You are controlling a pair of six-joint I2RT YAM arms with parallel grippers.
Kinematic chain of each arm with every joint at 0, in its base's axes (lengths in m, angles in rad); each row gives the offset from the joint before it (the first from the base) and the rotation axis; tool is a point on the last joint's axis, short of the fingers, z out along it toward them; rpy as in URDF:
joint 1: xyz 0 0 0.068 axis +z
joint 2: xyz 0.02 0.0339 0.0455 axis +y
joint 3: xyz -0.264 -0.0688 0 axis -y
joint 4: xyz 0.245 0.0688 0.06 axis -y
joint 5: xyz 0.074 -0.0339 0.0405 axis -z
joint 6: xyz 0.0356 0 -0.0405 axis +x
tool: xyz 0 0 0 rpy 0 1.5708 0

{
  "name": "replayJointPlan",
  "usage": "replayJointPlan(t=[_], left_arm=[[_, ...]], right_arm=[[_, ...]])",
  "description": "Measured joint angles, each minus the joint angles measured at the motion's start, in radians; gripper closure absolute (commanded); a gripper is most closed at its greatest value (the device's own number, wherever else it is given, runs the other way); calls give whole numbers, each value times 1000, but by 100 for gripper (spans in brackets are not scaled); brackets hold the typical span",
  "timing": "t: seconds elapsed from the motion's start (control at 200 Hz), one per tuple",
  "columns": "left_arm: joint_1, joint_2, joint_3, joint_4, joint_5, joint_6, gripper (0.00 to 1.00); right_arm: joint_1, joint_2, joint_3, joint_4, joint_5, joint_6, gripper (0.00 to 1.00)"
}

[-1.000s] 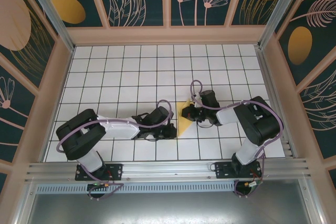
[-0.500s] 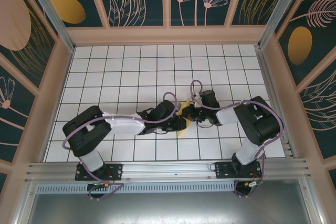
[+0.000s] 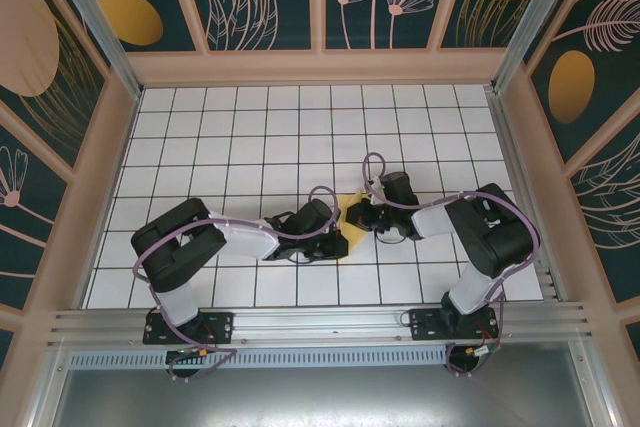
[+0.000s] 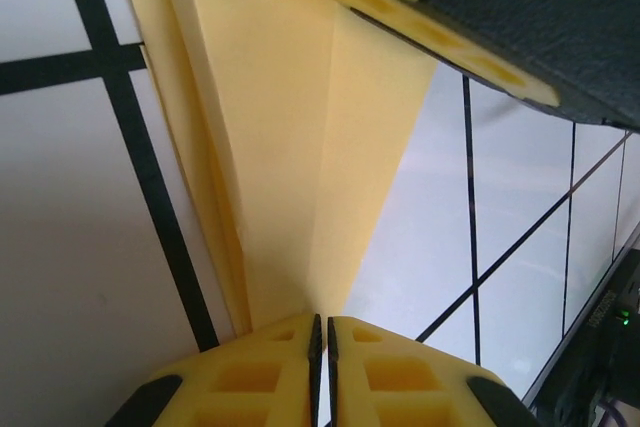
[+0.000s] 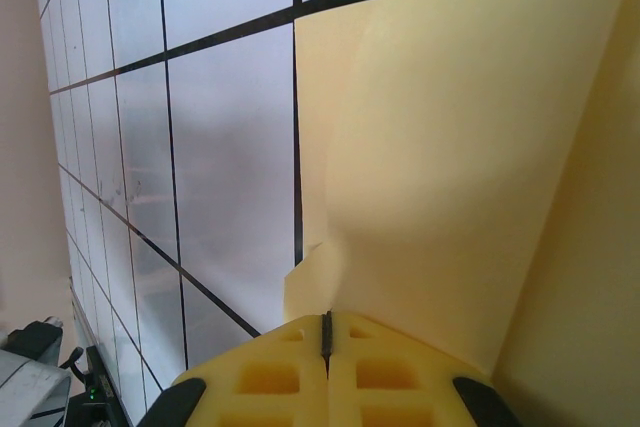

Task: Fold a paper plane with a square sheet of paper (pick it up from the middle)
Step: Fourth fold the wing at the center of the table.

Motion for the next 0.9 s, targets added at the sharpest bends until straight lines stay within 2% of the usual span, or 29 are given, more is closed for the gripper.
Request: replayJointPlan(t=[0.31,0.671,0.901], left_arm=[[-15,-8,15,-60,-37,40,89],[-24,-107,-86,-83,-31,39,90],[-33,-220,-127,-210,-92,13,90]], right_arm=[[0,4,0,5,-2,0,95],[0,9,0,19,-7,2,94],[8,10,-36,100,11,58,94]])
